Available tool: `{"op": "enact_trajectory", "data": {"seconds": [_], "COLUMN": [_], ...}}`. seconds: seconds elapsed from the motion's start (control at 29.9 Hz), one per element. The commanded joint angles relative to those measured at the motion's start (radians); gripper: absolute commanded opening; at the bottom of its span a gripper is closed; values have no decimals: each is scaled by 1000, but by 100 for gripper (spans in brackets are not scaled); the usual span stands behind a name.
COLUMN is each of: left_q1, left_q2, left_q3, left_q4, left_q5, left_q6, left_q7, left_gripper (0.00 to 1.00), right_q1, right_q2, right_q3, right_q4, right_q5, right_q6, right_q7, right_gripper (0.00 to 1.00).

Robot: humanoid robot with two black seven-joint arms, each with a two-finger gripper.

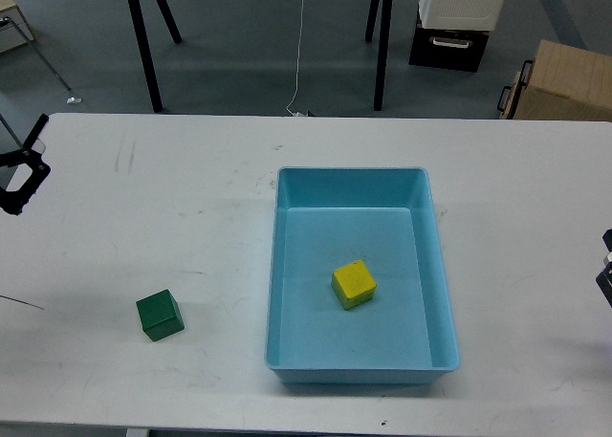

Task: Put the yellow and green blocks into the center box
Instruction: 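Swing the left gripper over and down onto the green cube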

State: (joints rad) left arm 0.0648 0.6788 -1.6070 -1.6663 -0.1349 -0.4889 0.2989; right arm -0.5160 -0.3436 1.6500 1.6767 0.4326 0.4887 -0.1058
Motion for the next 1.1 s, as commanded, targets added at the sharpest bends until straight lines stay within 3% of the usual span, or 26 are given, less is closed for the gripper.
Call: {"op": "enact_trajectory", "data": {"seconds": [0.0,0.13,0.23,0.37,0.53,0.63,0.94,1.07], "left_q1": [-77,-319,-561,-898,-1336,-1548,-1977,-2070], "left_q2": [220,356,381,380,328,265,69,-25], "left_q3": [82,336,591,962,1465,1729,2347,2558], "left_q4": [3,26,68,147,166,165,122,63], "left_q5": [58,142,173,181,251,310,376,391], "left_q6": [0,0,0,0,0,0,0,0], "left_q7": [2,2,3,9,78,95,146,146], "left_gripper": [100,100,100,100,100,100,100,100], "right_q1": [19,34,39,59,67,74,80,77], "right_q2": [20,52,81,95,98,98,118,126], "right_q3": [-1,1,1,-1,1,-1,-29,-29], "right_q4": [0,0,0,0,-2,-2,-9,-32], "right_q5": [0,-2,-2,-2,-2,-2,-2,-2], "right_q6": [0,0,0,0,0,0,0,0], "right_q7": [0,0,0,0,-2,-3,-3,-5], "right_gripper": [99,99,99,99,99,99,99,99]}}
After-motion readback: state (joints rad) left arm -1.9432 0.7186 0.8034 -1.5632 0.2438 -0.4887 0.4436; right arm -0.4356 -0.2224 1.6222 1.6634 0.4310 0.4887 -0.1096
